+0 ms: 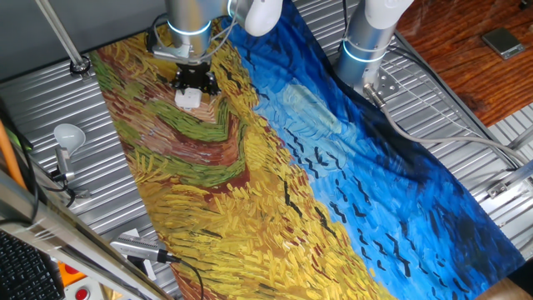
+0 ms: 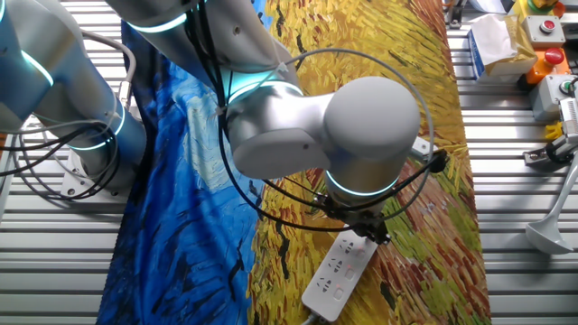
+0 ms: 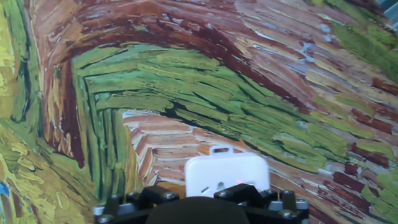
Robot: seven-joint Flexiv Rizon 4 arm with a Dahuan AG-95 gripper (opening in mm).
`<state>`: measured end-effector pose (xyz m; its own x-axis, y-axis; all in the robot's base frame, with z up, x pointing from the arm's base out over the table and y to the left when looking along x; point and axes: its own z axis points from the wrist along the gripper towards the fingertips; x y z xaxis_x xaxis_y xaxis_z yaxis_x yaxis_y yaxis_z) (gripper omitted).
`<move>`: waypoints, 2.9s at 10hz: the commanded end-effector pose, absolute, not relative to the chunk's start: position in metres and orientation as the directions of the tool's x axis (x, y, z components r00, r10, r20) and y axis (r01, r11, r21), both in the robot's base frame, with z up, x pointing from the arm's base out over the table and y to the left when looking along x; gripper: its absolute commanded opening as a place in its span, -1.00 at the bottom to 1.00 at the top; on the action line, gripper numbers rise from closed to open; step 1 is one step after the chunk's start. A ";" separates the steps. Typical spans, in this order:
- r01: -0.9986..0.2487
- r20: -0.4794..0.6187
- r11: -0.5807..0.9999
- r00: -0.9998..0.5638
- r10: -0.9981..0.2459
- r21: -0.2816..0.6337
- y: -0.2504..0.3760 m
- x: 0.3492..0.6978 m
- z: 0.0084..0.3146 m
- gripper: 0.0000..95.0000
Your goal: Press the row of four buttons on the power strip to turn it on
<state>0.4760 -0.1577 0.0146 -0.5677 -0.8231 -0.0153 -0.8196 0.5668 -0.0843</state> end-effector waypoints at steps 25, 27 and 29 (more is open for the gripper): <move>-0.807 0.007 0.588 -0.589 -0.808 -0.047 -0.159 0.474 0.031 1.00; -0.806 0.005 0.589 -0.591 -0.807 -0.057 -0.156 0.476 0.022 1.00; -0.808 0.000 0.586 -0.587 -0.810 -0.064 -0.157 0.477 0.016 1.00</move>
